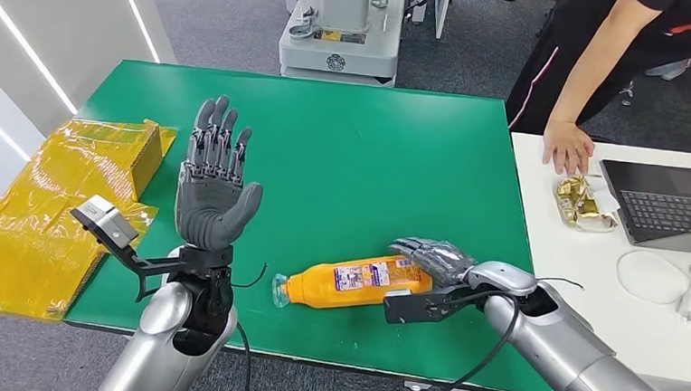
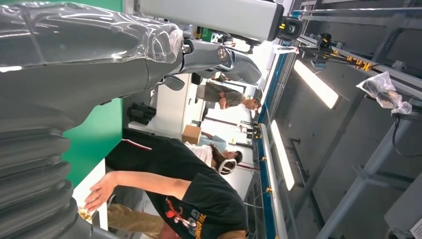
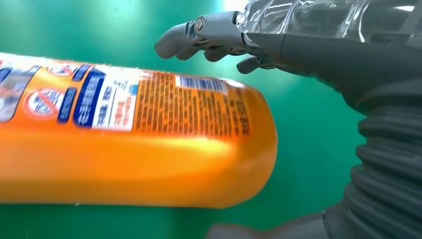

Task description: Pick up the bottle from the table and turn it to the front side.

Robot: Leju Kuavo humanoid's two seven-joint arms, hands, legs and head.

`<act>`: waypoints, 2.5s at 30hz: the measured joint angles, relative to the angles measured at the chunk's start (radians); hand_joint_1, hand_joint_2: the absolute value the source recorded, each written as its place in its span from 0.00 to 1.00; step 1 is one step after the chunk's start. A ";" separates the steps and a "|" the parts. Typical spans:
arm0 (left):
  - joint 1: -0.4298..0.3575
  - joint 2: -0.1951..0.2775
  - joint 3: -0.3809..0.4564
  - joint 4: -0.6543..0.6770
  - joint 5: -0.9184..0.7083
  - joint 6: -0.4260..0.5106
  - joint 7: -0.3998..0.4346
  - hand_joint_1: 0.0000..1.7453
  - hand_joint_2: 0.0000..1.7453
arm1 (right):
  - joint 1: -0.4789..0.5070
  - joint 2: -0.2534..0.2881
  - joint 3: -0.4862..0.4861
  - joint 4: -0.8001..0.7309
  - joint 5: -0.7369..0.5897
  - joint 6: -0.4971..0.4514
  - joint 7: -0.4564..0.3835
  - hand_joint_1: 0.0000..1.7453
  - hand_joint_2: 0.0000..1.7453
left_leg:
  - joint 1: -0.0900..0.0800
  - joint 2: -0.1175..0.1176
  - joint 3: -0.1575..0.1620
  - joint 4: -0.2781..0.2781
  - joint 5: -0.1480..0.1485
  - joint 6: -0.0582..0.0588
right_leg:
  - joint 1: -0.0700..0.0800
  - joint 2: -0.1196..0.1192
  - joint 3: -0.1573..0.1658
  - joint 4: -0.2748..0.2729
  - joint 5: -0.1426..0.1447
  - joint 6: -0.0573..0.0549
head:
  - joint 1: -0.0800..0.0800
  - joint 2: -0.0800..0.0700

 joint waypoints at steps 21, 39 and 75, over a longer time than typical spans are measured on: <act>-0.007 0.003 -0.001 0.004 0.011 0.013 0.001 0.00 1.00 | 0.010 0.047 0.016 0.086 0.023 -0.016 -0.026 0.00 1.00 | 0.000 0.000 0.000 0.000 0.000 0.000 | 0.000 0.000 0.000 0.000 0.000 0.000 | 0.000 0.000; -0.007 0.003 -0.001 0.005 0.011 0.023 0.001 0.00 1.00 | 0.003 0.107 0.026 0.150 0.047 -0.083 -0.058 0.99 1.00 | 0.000 0.000 0.000 0.000 0.000 0.000 | 0.000 0.000 0.000 0.000 0.000 0.000 | 0.000 0.000; 0.032 0.008 -0.001 0.000 0.010 0.130 0.012 0.00 1.00 | 0.471 0.121 -0.402 -0.382 -0.068 -0.699 -0.047 1.00 1.00 | 0.000 0.000 -0.003 0.000 -0.001 0.000 | 0.000 -0.001 -0.002 0.000 -0.001 0.001 | 0.000 0.000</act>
